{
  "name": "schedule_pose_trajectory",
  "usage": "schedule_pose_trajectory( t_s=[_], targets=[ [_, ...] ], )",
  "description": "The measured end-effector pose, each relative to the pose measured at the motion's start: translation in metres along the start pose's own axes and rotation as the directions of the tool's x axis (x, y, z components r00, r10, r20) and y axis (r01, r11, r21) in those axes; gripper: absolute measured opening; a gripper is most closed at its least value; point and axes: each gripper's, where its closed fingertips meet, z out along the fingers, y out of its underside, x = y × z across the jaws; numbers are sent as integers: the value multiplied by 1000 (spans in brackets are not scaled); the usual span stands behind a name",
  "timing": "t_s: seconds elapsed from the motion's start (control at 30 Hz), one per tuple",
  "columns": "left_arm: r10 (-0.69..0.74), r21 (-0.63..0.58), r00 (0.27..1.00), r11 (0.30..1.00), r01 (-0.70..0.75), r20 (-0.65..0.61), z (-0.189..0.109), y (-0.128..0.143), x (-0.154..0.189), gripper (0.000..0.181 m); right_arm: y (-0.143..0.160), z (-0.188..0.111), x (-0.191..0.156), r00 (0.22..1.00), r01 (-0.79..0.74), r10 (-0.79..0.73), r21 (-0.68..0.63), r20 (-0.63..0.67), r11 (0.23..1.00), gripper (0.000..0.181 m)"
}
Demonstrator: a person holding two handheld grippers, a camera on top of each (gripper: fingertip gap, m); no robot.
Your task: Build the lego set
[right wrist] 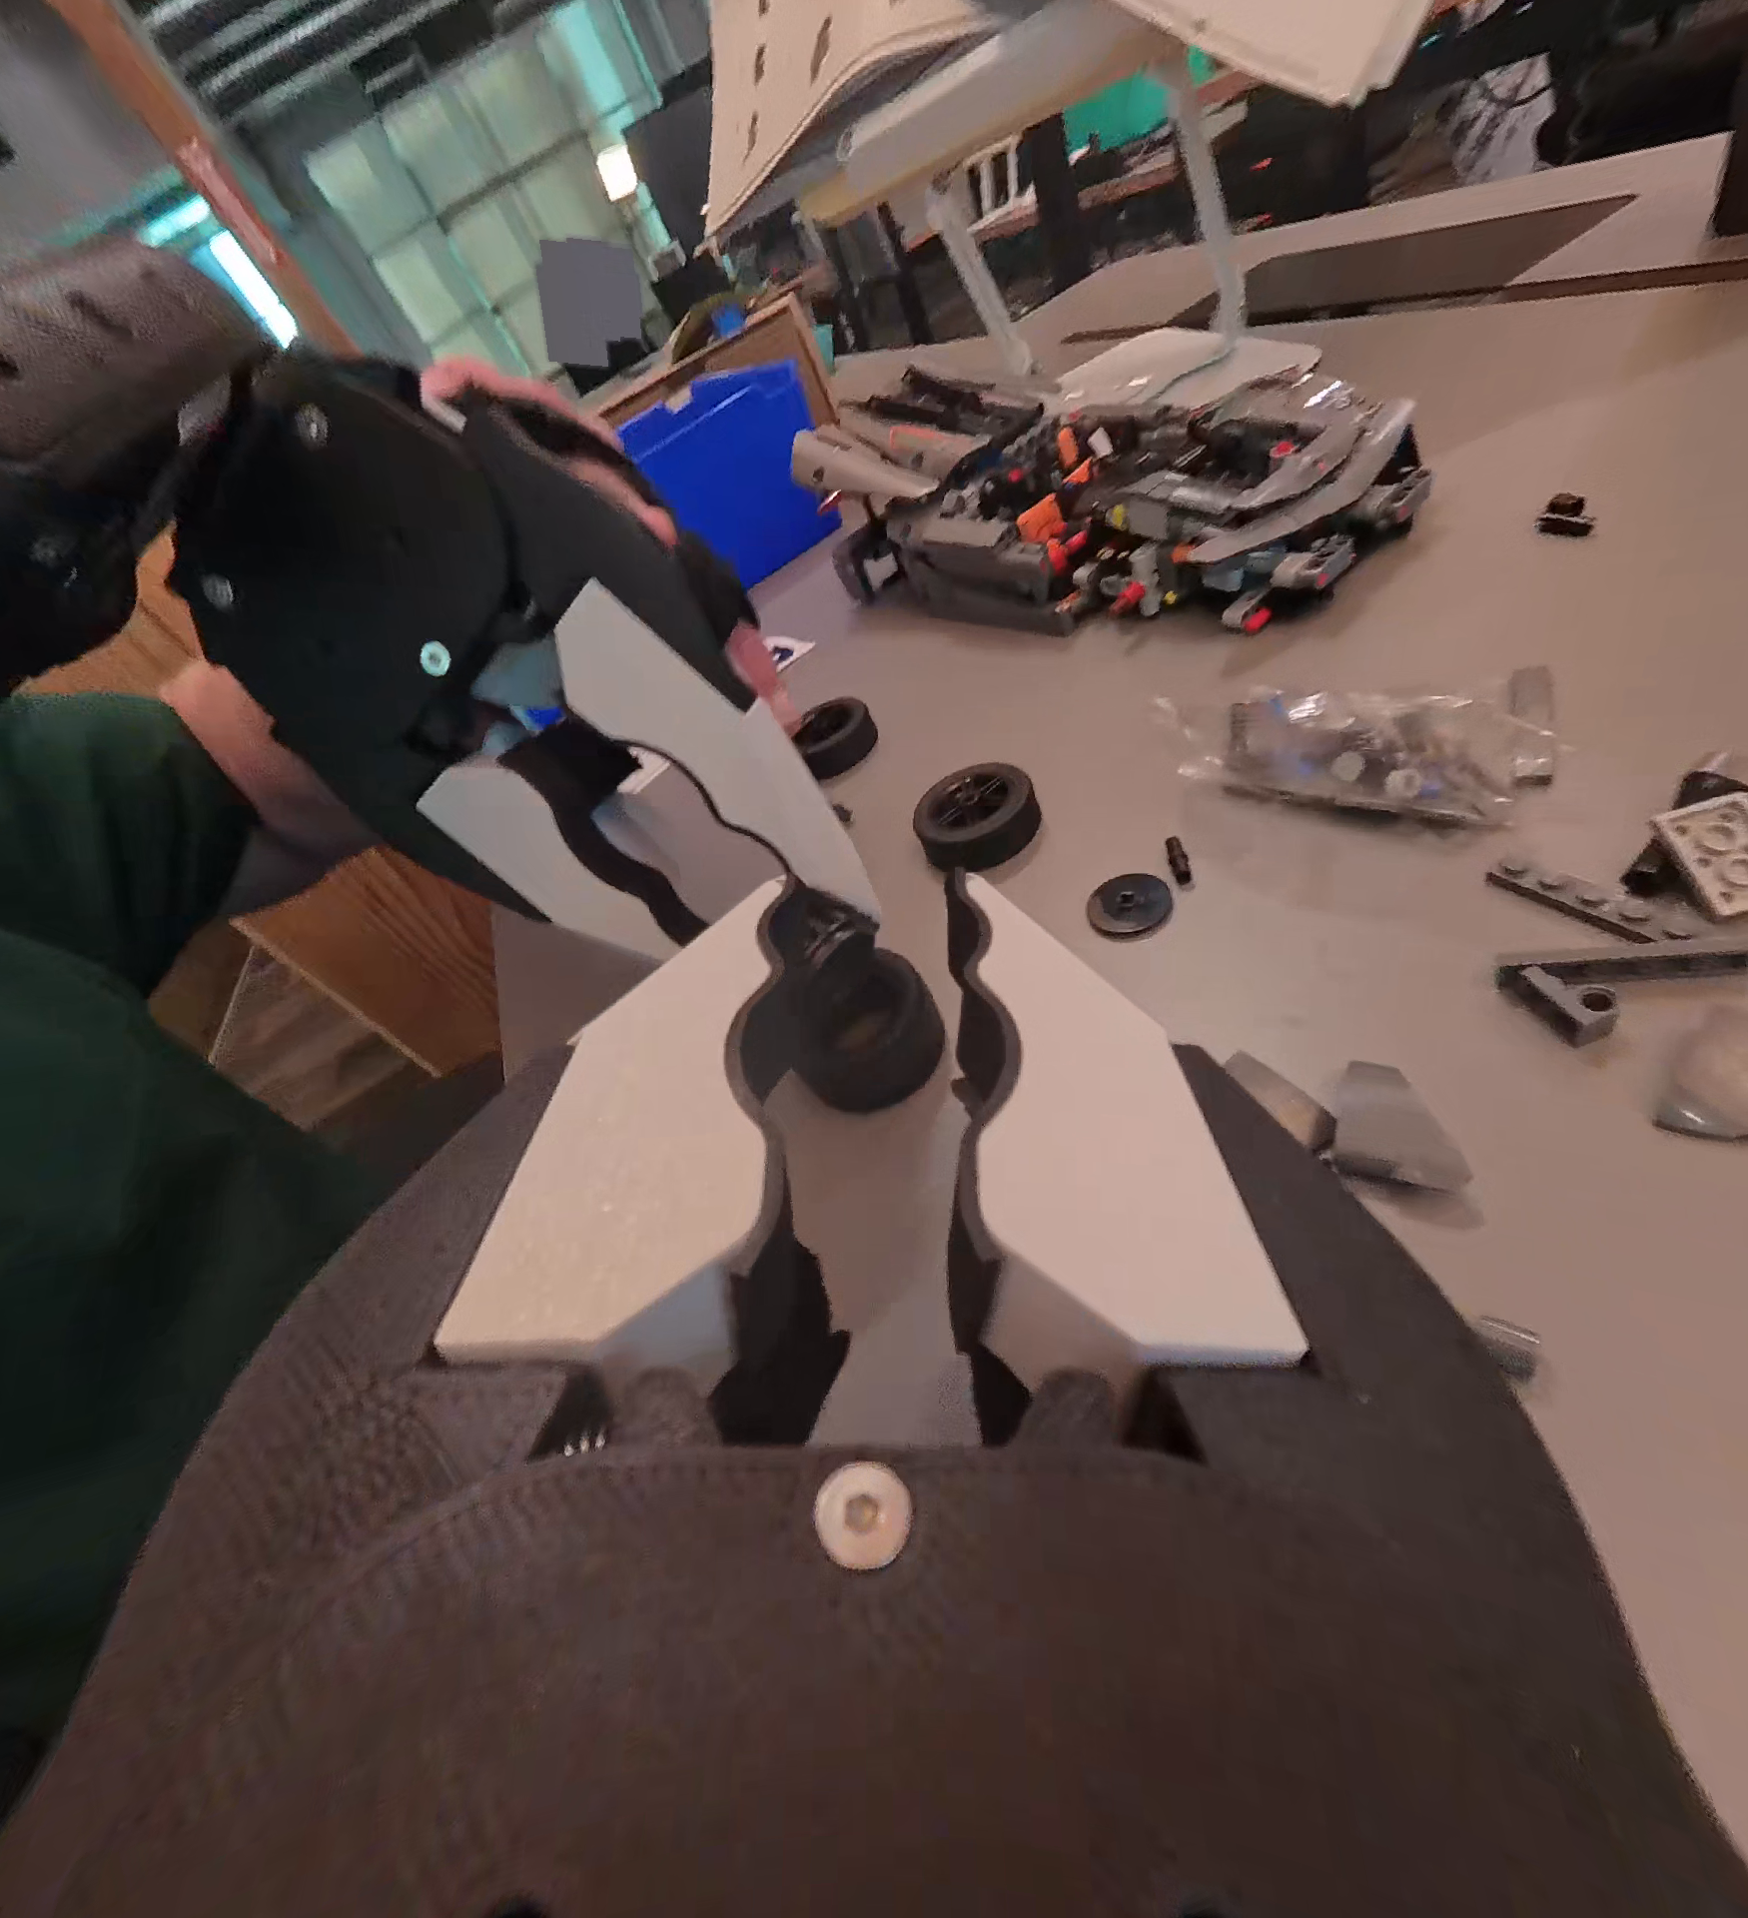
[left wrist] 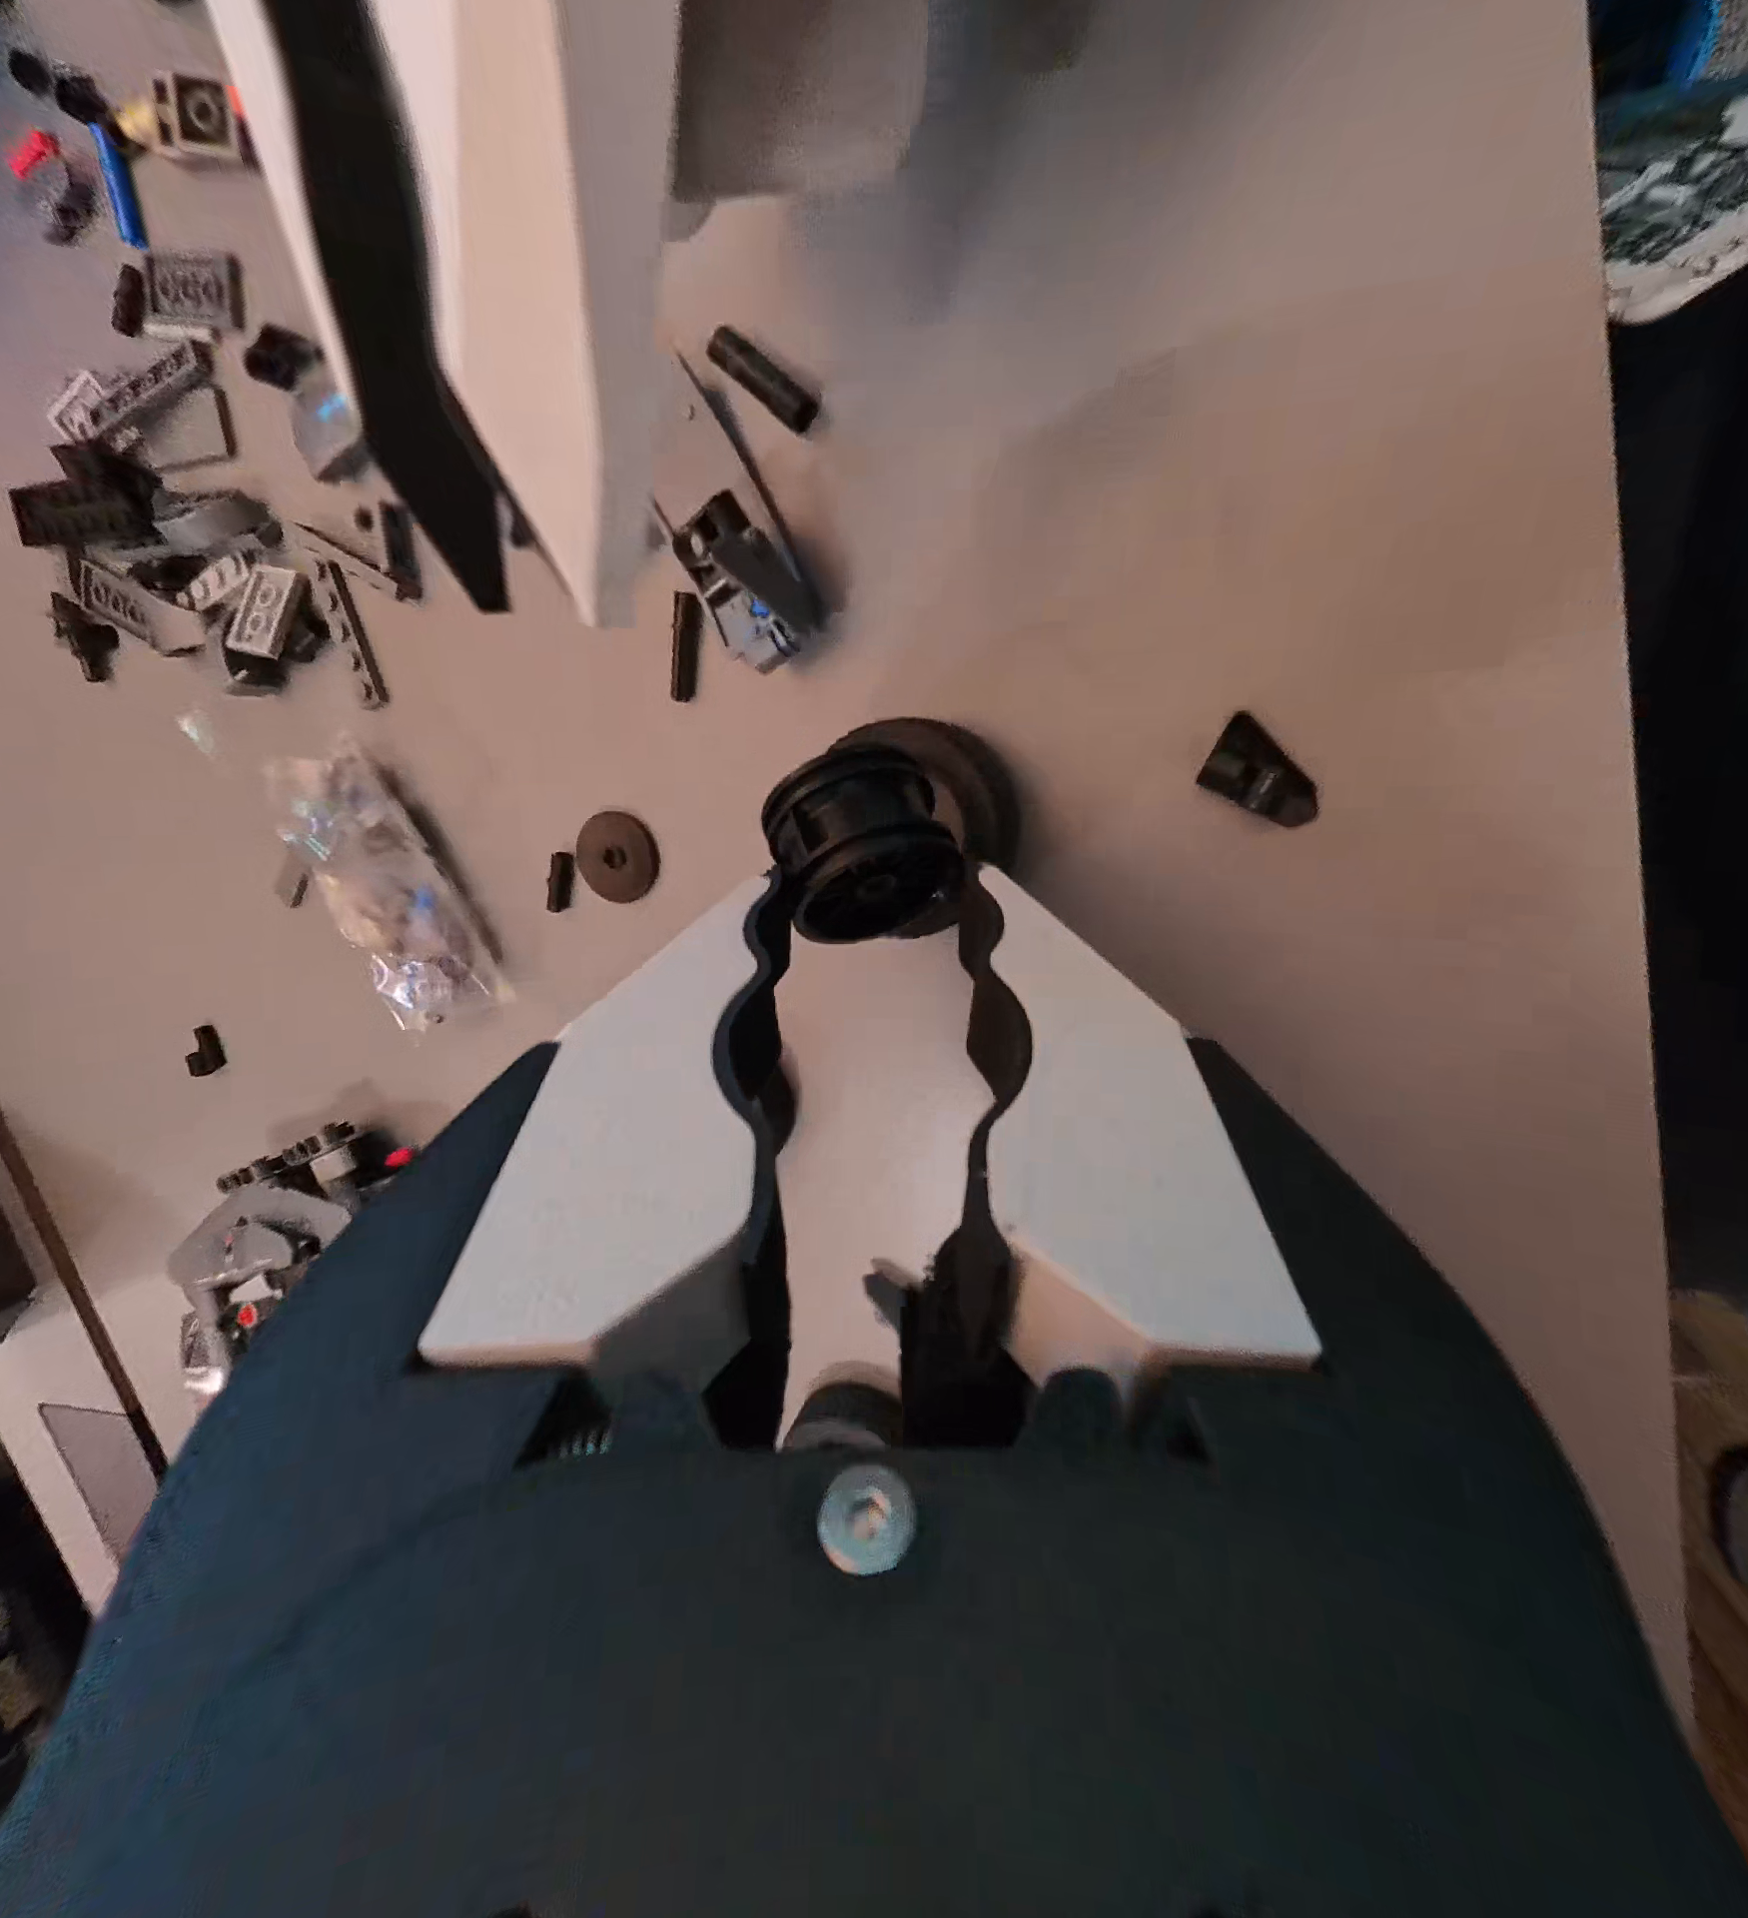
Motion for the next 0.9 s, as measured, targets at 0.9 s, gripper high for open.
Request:
schedule_pose_trajectory(
  t_s=[0.9],
  targets=[
    [-86, -64, 992, 995, 81, -91, 4, 0, 2, 31, 47, 37, -10, 979, 200, -197, -335, 43, 921, 14]
  ],
)
